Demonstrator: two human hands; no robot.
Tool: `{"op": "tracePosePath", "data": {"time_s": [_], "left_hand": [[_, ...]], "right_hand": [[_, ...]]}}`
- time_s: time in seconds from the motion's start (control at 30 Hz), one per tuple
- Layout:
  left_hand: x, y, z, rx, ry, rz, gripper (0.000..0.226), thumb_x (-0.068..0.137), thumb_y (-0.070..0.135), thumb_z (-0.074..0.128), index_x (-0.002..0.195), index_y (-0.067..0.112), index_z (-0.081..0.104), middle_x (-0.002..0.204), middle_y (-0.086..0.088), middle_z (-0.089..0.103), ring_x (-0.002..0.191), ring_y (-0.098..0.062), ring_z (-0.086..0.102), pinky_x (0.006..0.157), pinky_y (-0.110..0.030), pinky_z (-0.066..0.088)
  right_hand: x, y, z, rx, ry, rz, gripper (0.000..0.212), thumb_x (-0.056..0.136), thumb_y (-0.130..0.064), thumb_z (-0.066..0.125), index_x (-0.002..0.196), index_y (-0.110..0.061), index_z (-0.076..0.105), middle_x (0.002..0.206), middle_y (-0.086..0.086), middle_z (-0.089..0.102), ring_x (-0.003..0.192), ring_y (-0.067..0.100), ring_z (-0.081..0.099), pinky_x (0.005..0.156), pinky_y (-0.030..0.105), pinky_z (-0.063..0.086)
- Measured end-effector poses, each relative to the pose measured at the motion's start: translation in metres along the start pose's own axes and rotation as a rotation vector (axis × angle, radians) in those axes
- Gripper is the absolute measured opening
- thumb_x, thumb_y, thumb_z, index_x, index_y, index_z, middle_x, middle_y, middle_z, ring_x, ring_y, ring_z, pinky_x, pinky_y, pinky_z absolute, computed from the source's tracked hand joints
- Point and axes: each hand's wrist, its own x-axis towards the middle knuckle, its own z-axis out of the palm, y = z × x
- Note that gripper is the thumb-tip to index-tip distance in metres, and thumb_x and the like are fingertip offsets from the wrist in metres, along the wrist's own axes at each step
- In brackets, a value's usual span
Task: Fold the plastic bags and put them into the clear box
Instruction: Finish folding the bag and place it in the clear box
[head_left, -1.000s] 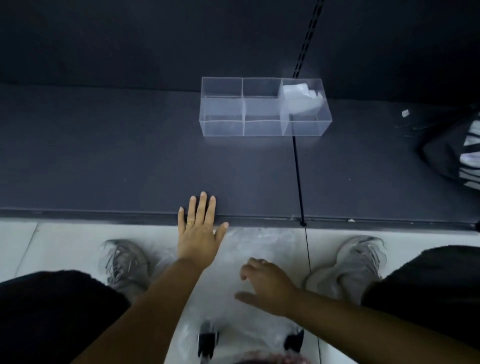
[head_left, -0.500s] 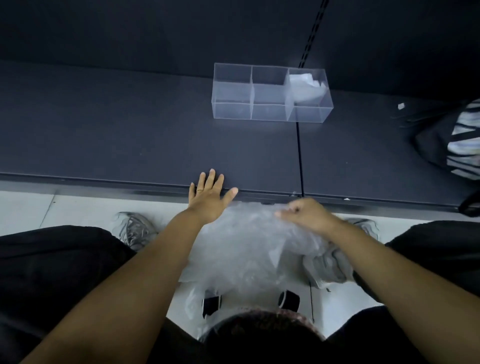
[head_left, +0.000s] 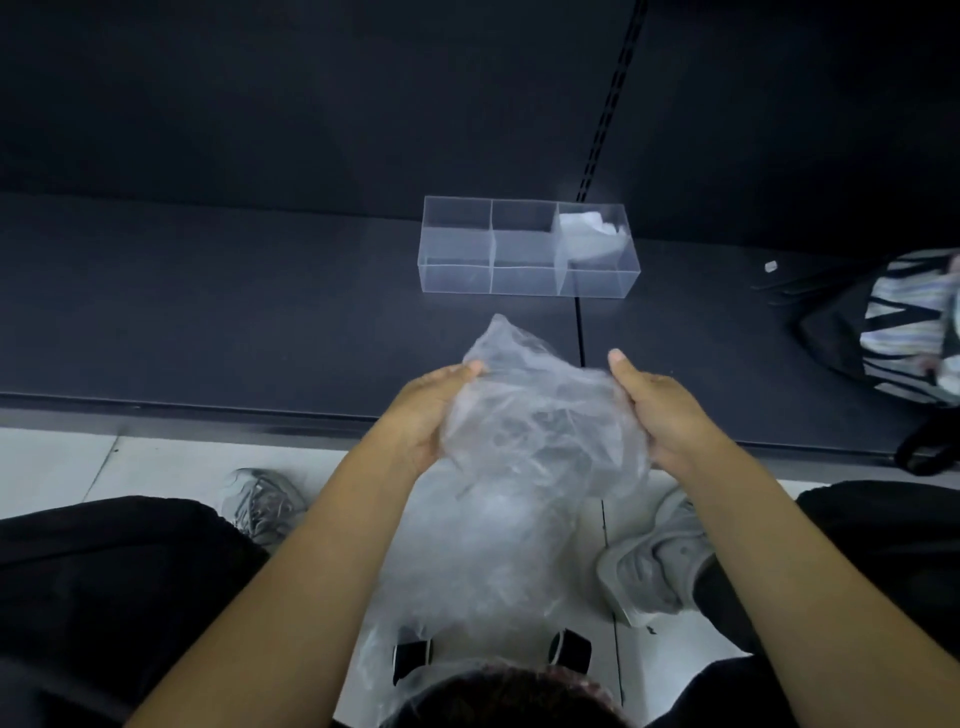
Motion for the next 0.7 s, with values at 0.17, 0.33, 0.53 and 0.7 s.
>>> {"op": "tracePosePath", "data": {"time_s": [0.17, 0.33, 0.53, 0.7], "left_hand": [[-0.019, 0.009, -0.001, -0.213, -0.001, -0.152, 0.027, 0.074, 0.027, 0.077, 0.094, 0.009, 0.074, 0.094, -0.011, 0.072, 0.085, -0.028, 0.069, 0.079, -0.04, 0.057], [-0.024, 0.012, 0.009, -0.336, 0.008, -0.145, 0.028, 0.074, 0.02, 0.074, 0.099, 0.007, 0.071, 0.088, -0.013, 0.072, 0.071, -0.029, 0.07, 0.057, -0.036, 0.056], [-0.021, 0.012, 0.017, -0.08, 0.126, -0.124, 0.029, 0.092, 0.032, 0.063, 0.101, 0.005, 0.066, 0.088, -0.009, 0.069, 0.076, -0.023, 0.066, 0.06, -0.031, 0.05], [-0.025, 0.015, 0.022, 0.011, 0.144, -0.133, 0.029, 0.093, 0.029, 0.063, 0.106, 0.004, 0.066, 0.09, -0.006, 0.067, 0.07, -0.017, 0.064, 0.045, -0.022, 0.049]], "right_hand": [[0.007, 0.005, -0.016, -0.3, 0.278, -0.107, 0.044, 0.09, -0.045, 0.06, 0.069, -0.007, 0.055, 0.074, 0.008, 0.058, 0.072, 0.027, 0.056, 0.06, 0.028, 0.042], [-0.026, -0.024, 0.005, -0.404, -0.064, -0.625, 0.047, 0.077, -0.062, 0.064, 0.119, -0.041, 0.057, 0.129, -0.01, 0.045, 0.115, -0.001, 0.048, 0.093, 0.015, 0.037], [-0.061, -0.033, 0.04, -0.925, -0.146, -0.934, 0.078, 0.074, -0.036, 0.079, 0.135, -0.057, 0.035, 0.157, -0.018, 0.001, 0.146, 0.007, -0.01, 0.117, 0.045, -0.014], [-0.069, -0.039, 0.046, -0.979, -0.011, -1.163, 0.052, 0.068, -0.038, 0.082, 0.116, -0.047, 0.063, 0.159, -0.011, 0.012, 0.147, 0.011, -0.008, 0.112, 0.05, -0.021]]}}
